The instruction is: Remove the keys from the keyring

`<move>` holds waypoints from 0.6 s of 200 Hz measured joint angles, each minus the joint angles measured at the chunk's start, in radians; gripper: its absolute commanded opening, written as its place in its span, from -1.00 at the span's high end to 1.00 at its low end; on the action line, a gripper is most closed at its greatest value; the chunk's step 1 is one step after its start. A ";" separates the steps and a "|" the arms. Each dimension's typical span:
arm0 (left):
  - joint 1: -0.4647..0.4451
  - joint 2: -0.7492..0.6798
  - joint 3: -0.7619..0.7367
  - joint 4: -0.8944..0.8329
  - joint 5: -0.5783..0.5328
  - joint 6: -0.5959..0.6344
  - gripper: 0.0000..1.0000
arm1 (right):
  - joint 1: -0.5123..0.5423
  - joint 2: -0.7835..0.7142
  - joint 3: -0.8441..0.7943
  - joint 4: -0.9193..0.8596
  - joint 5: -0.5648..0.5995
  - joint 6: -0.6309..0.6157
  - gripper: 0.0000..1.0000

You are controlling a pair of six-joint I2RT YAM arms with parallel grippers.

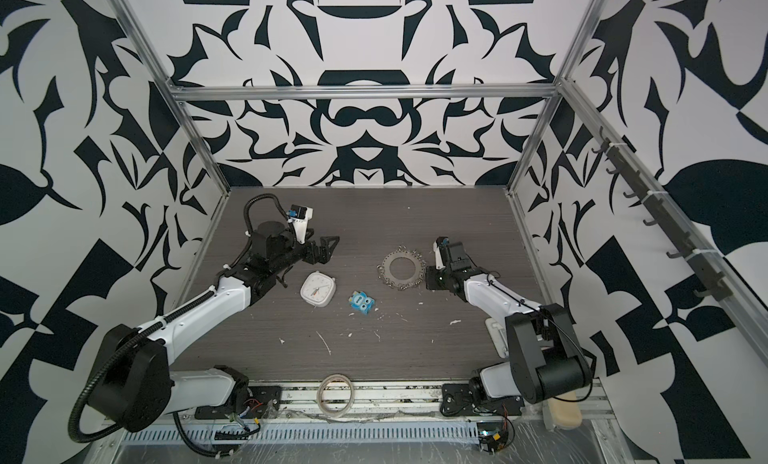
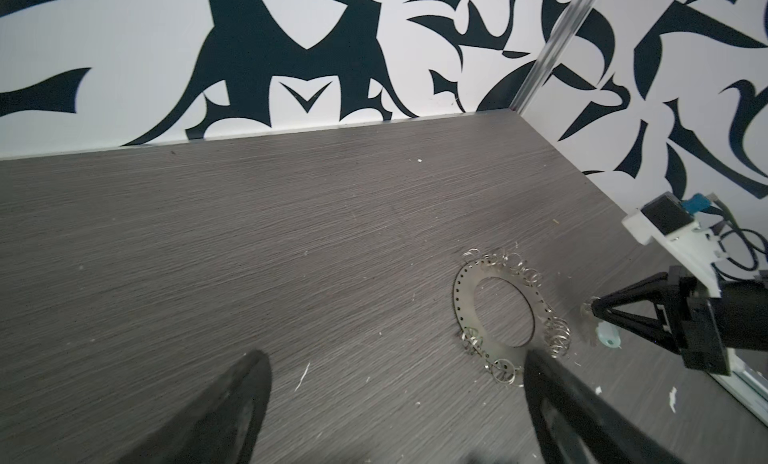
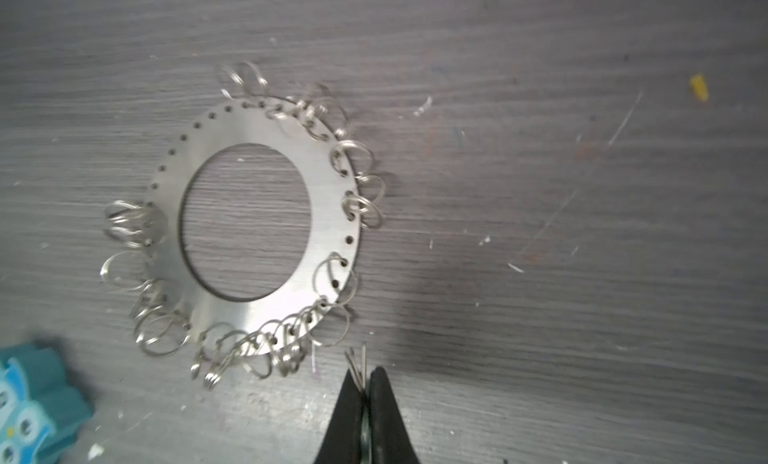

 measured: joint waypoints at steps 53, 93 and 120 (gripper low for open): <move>0.032 -0.047 -0.003 -0.034 -0.031 0.002 -0.98 | -0.013 -0.014 0.011 -0.014 0.030 0.003 -0.14; 0.082 -0.139 -0.035 -0.031 -0.109 0.014 -0.98 | -0.046 -0.088 0.066 -0.048 0.063 -0.049 -0.99; 0.145 -0.214 -0.103 0.012 -0.233 0.034 -0.98 | -0.078 -0.092 0.074 0.021 0.109 -0.089 -0.99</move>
